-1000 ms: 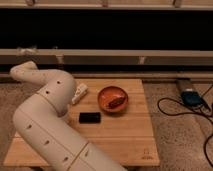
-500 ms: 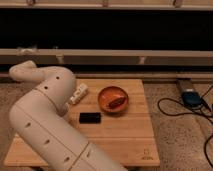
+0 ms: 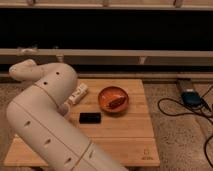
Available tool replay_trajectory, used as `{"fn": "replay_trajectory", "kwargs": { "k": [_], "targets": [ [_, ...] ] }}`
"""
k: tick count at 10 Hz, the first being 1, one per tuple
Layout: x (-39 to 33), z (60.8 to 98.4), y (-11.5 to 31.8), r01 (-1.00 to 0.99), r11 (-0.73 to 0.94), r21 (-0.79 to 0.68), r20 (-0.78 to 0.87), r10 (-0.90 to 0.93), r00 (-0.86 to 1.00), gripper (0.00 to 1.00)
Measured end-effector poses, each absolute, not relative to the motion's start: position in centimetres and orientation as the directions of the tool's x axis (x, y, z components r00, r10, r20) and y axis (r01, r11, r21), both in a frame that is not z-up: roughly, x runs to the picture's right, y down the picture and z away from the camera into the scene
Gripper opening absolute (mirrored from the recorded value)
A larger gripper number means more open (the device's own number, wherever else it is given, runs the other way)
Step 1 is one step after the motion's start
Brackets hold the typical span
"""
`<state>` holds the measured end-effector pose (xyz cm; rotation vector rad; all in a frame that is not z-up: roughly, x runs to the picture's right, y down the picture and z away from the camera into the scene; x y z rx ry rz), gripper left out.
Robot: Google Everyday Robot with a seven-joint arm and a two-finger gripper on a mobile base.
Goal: Wipe the white sponge on the table
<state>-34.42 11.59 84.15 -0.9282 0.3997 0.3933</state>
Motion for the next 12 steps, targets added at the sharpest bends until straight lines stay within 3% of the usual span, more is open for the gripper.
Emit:
{"fn": "replay_trajectory", "kwargs": {
  "k": [5, 12],
  "targets": [
    [-34.2, 82.8, 8.7, -0.506, 0.572, -0.645, -0.363, 0.354, 0.862, 0.78],
    [-34.5, 82.2, 7.6, -0.501, 0.602, -0.621, -0.291, 0.417, 0.861, 0.8]
  ]
}}
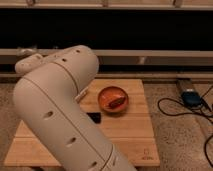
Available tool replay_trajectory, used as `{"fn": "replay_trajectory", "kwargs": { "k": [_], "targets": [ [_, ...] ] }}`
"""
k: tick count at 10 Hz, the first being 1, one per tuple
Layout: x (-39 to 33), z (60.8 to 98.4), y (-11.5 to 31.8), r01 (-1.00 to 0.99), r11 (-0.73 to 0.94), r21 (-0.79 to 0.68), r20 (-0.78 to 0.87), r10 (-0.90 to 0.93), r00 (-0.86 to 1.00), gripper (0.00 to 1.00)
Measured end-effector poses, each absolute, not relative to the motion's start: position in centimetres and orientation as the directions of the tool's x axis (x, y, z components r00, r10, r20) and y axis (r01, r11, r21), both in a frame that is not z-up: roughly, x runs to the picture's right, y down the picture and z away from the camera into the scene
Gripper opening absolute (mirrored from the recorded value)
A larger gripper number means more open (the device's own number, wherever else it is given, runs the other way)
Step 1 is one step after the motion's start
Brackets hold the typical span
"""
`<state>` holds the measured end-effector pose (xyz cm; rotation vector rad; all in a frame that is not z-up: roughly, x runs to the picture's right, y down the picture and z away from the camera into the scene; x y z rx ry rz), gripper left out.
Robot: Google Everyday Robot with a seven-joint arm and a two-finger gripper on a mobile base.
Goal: Wipe the white sponge on the table
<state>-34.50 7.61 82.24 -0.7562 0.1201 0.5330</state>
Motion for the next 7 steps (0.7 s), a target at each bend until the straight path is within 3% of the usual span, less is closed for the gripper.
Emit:
{"fn": "replay_trajectory", "kwargs": {
  "k": [7],
  "targets": [
    [-34.42, 82.35, 7.71, -0.502, 0.601, -0.621, -0.293, 0.416, 0.861, 0.8]
  ]
}}
